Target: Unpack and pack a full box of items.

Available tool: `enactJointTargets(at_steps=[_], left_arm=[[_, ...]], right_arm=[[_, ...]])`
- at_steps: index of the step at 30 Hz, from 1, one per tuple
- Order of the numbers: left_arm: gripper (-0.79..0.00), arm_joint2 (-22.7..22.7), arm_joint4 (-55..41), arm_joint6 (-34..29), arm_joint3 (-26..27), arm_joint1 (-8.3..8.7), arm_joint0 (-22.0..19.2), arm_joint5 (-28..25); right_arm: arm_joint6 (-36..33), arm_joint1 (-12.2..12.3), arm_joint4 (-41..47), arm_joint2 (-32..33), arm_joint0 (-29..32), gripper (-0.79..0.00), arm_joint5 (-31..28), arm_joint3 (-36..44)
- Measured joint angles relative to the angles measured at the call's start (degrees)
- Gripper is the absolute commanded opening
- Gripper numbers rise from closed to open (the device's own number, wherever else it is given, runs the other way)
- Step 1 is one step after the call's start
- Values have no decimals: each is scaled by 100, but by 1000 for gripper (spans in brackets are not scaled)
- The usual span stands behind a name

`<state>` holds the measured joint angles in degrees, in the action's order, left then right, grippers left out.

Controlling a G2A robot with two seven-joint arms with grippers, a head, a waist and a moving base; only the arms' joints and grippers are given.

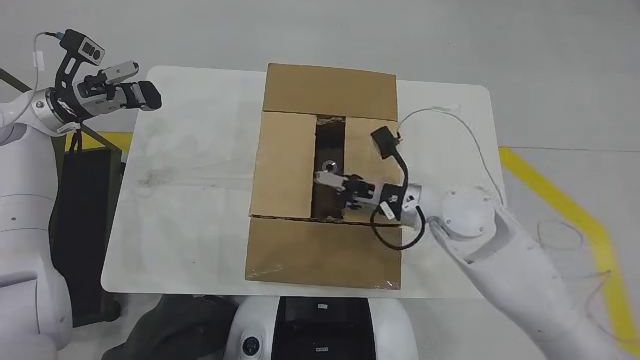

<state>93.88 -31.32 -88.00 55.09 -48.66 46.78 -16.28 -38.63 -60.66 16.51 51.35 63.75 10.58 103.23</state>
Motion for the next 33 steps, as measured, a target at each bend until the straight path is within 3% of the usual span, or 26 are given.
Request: enactJointTargets(at_steps=[20,33], left_arm=[[0,0,0,0,0,0,0,0],[0,0,0,0,0,0,0,0]], right_arm=[[-112,-499,335,-952,-782,0,-404,-770],[-203,-534,143,-771,-666,0,-795,-129]])
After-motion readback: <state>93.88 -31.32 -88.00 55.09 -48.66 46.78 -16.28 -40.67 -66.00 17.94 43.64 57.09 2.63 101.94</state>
